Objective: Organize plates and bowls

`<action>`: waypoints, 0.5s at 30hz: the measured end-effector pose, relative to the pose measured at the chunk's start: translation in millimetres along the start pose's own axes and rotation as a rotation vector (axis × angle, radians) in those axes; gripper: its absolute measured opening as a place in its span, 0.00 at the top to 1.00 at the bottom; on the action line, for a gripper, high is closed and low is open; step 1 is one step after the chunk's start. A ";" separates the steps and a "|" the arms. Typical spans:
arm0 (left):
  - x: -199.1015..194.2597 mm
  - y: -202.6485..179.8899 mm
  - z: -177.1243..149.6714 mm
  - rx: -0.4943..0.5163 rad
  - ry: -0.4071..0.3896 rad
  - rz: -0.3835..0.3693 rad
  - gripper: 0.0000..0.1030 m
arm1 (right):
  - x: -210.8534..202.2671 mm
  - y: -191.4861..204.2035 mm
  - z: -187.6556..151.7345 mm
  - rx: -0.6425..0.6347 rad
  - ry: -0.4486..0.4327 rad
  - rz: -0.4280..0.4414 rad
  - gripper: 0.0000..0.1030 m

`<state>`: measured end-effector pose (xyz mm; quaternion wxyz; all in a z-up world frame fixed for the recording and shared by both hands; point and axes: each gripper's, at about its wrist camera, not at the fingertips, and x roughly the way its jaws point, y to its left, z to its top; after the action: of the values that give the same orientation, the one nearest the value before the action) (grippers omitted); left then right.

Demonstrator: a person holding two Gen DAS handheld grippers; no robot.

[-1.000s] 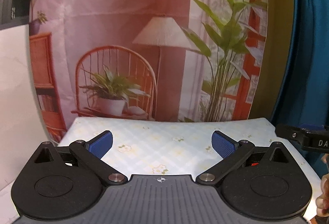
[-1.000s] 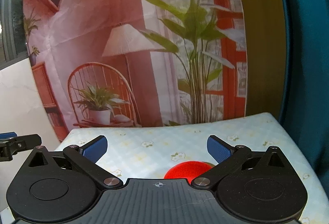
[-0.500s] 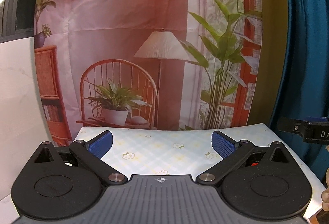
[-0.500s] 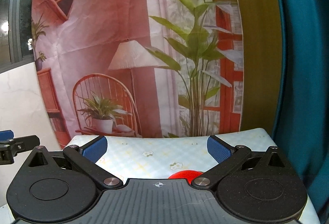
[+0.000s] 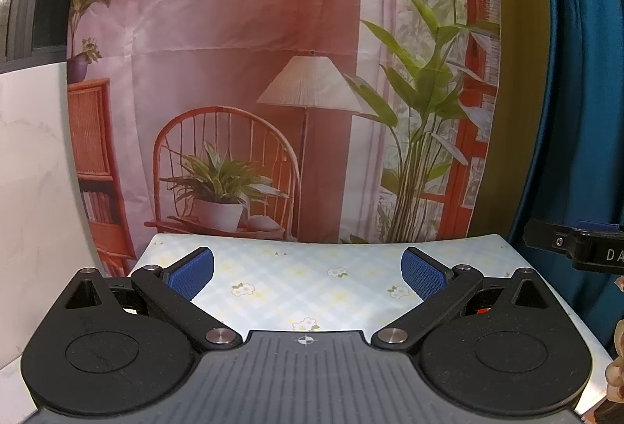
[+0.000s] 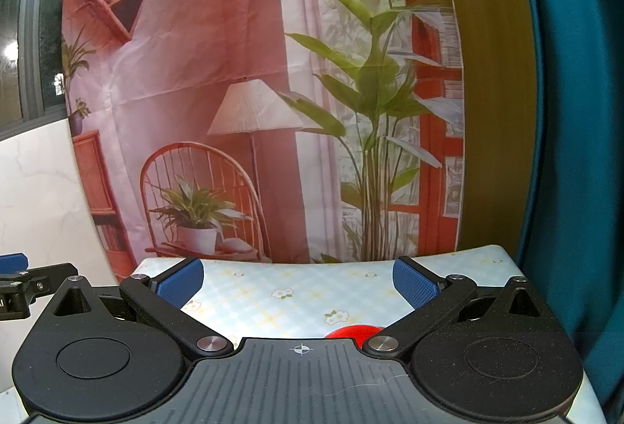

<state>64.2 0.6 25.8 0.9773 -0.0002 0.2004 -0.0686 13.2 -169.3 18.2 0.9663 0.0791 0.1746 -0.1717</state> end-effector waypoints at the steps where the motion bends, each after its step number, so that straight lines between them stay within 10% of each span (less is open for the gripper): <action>1: 0.5 -0.2 0.6 0.001 0.000 -0.001 0.00 | 0.3 0.4 -0.1 0.000 0.001 0.000 0.00; 15: -1.3 -1.1 1.1 0.010 -0.009 0.011 0.00 | 1.1 3.2 -1.4 0.000 0.008 -0.002 0.00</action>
<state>63.3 -0.4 27.4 0.9786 0.0056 0.1954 -0.0644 14.9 -166.3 16.8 0.9654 0.0796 0.1784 -0.1725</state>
